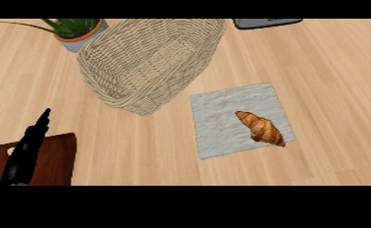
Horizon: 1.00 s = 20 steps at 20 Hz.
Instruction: Pick the croissant from the placemat and place it in the basket
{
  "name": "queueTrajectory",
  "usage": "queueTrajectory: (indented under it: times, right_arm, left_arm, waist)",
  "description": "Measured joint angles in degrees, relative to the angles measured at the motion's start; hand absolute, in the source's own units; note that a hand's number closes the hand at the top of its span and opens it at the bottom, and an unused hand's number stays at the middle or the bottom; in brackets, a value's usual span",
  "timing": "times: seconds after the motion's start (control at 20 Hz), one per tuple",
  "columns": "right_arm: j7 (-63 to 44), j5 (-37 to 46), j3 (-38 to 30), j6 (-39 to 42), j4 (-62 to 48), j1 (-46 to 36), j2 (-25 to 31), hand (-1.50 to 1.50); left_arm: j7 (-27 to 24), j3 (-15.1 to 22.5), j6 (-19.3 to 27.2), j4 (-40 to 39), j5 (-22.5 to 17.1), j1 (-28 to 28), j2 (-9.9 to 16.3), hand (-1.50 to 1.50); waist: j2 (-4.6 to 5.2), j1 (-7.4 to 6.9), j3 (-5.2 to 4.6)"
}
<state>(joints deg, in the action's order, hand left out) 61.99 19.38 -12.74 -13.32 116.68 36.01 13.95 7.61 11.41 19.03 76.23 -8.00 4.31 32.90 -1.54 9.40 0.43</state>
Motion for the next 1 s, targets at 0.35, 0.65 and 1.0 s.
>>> queueTrajectory:
  times: [0.35, 0.65, 1.0]
  right_arm:
    - [7.4, 1.9, -1.7, -2.2, -2.8, 13.2, -6.3, -1.5]
    - [8.8, 2.4, -2.4, -4.9, -8.5, 13.4, -9.0, -1.5]
    - [9.1, 2.6, -1.5, -7.3, -15.4, 8.2, -9.9, -1.5]
  left_arm:
    - [1.9, 2.2, -0.6, 1.5, 2.0, -1.6, -0.4, 0.0]
    - [4.0, 3.8, -0.8, 2.4, 3.5, -3.6, -1.6, 0.0]
    - [4.5, 3.5, -2.6, 1.9, 3.9, -5.2, -1.7, 0.0]
  waist:
    - [0.41, -3.9, -0.14]
    - [0.74, -6.4, -0.19]
    - [1.04, -7.98, -0.27]
